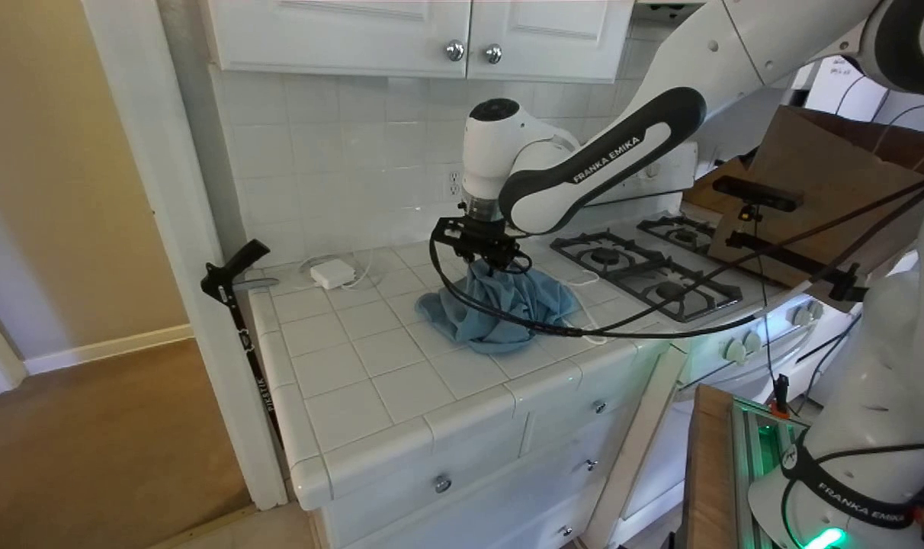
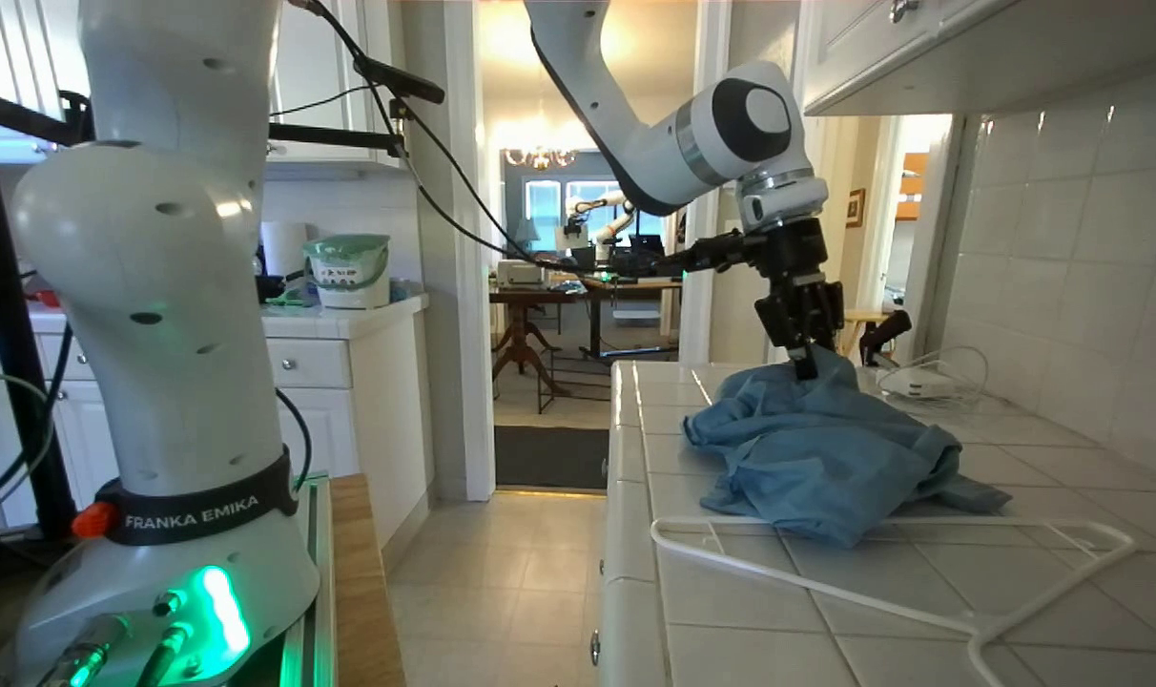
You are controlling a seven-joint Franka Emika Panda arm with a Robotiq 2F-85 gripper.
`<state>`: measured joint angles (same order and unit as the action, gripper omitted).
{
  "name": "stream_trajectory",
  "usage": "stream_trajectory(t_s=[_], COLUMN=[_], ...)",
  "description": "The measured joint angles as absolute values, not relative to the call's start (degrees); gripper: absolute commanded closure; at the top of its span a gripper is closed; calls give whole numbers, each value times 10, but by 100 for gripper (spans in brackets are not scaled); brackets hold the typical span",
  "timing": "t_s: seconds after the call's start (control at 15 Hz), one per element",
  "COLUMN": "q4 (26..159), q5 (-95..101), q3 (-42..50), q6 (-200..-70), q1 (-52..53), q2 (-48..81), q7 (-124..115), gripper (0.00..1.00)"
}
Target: Move the white hanger to the right then place the blue towel on the left.
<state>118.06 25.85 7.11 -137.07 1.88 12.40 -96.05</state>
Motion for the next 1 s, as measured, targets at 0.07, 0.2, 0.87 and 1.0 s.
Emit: stream_trajectory(t_s=[0.07, 0.2, 0.87, 1.0], q4=[1172, 1154, 1103, 1077], q5=[252, 248, 249, 252], q3=[69, 67, 54, 46], q6=[-1349, -1308, -1255, -1255], q1=[20, 25, 42, 54], q2=[126, 129, 132, 141], q7=[-962, -967, -1020, -1030], gripper=[92, 100, 99, 99])
